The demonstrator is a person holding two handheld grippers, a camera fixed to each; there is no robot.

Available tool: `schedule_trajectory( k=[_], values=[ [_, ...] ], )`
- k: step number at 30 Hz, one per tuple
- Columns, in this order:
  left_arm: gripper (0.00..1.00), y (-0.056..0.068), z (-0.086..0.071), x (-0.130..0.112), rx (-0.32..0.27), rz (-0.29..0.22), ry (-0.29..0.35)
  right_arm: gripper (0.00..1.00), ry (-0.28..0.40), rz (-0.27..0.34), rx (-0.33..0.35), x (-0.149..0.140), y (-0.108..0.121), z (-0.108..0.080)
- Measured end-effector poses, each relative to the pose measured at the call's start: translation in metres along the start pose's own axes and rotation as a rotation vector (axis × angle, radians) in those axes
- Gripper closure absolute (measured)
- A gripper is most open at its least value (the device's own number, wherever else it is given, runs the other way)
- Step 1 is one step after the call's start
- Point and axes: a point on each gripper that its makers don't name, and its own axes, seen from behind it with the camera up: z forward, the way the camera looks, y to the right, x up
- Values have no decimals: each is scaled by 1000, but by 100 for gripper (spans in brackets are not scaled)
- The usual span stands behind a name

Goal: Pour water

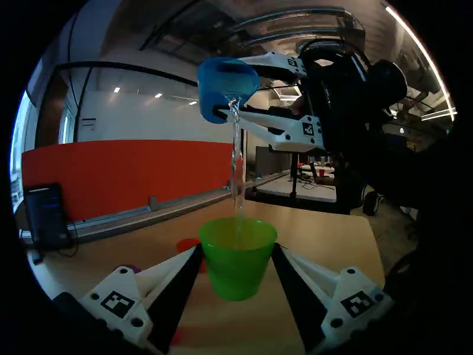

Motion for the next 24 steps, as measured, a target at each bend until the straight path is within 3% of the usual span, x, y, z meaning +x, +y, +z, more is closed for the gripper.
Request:
schedule_trajectory(
  k=[24],
  values=[
    [16, 1, 2, -2, -3, 5, -8, 10, 6, -149, -24, 4, 16, 2]
  ],
)
